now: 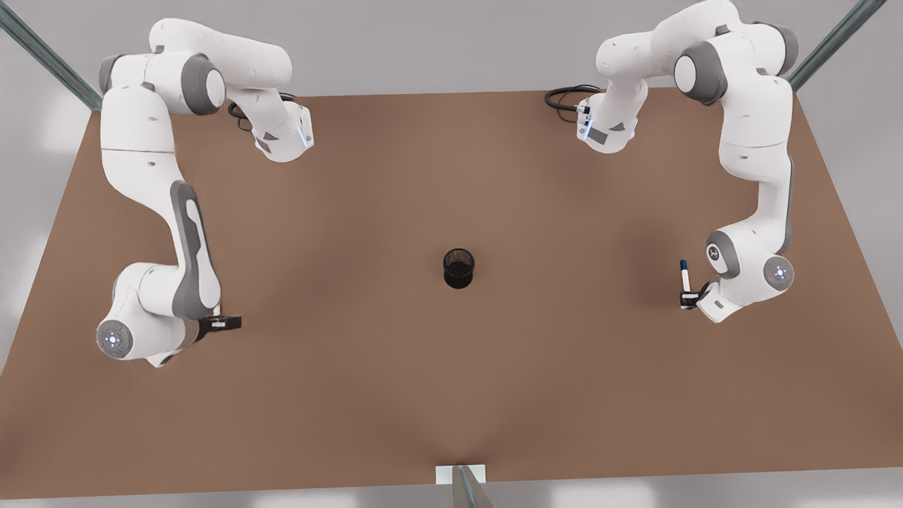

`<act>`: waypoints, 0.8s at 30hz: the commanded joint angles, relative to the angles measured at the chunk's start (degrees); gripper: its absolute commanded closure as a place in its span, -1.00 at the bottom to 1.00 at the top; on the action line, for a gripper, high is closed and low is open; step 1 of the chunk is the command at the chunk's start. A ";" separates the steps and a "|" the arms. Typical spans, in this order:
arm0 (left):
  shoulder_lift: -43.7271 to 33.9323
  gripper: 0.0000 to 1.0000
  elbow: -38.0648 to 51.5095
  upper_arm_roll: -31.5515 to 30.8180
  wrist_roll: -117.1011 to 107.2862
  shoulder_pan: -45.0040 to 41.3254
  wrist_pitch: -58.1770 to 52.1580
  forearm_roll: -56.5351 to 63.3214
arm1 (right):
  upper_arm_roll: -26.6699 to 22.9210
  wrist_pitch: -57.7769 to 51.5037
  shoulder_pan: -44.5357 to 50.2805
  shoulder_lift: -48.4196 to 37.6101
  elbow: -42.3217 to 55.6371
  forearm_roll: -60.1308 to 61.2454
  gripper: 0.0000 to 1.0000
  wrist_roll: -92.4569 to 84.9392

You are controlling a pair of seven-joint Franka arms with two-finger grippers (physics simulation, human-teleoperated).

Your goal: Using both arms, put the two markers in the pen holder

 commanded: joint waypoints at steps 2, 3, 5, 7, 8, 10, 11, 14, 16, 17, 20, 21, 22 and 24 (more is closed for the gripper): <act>-0.01 0.23 0.02 0.00 2.23 0.00 0.34 0.03 | 0.00 15.77 -1.96 0.79 -5.88 -2.97 -1.00 -2.02; -0.01 0.28 0.02 0.00 2.23 0.00 0.34 0.03 | 0.00 15.69 -2.23 0.62 -6.85 -2.97 -1.00 -3.42; -0.01 0.43 0.11 0.00 2.23 0.09 0.34 0.03 | 0.09 16.04 -3.19 0.27 -8.52 -3.32 -1.00 -5.71; -0.01 0.57 0.11 0.00 2.23 0.09 0.34 -1.11 | 0.00 19.81 -3.98 -0.78 -11.86 -5.69 -1.00 -6.68; -0.01 0.57 0.02 0.00 2.23 0.00 0.34 -1.11 | 0.00 20.34 -4.07 -1.92 -13.70 -7.01 -1.00 -6.68; 0.17 0.57 0.11 0.00 2.23 0.00 0.34 -1.20 | 0.09 21.49 -4.16 -2.46 -14.76 -8.16 -0.99 -6.68; 0.17 0.57 0.02 0.00 2.23 0.00 0.34 -1.20 | 0.09 21.84 -4.16 -2.46 -14.76 -9.29 -0.92 -6.77; 0.43 0.57 0.11 0.00 2.23 0.00 0.34 -1.99 | 0.09 22.89 -4.16 -2.11 -15.20 -10.53 -0.47 -8.26; 0.43 0.57 0.20 0.00 2.23 0.00 0.34 -2.08 | 0.18 25.71 -4.69 -2.02 -16.08 -10.53 -0.42 -10.02; 0.35 0.57 0.29 0.00 2.05 0.00 0.34 -2.08 | 0.18 26.23 -4.60 -1.76 -16.08 -10.53 -0.39 -10.02; -0.18 0.57 0.99 -0.26 0.91 -0.26 -0.02 -1.99 | 0.88 26.23 -4.42 -1.49 -16.17 -10.44 -0.39 -10.02; -0.45 0.57 2.04 -0.96 -0.06 -0.26 -0.80 -2.08 | 0.97 26.23 -4.34 -1.58 -16.26 -10.44 -0.39 -10.02; -0.53 0.57 3.18 -3.07 -1.55 0.35 -2.56 -2.34 | 1.06 26.23 -4.34 -1.58 -16.26 -10.44 -0.39 -10.02; -0.89 0.57 8.89 -7.03 -3.04 0.53 -9.77 -2.43 | 1.06 26.15 -4.25 -1.58 -16.70 -10.44 -0.21 -9.84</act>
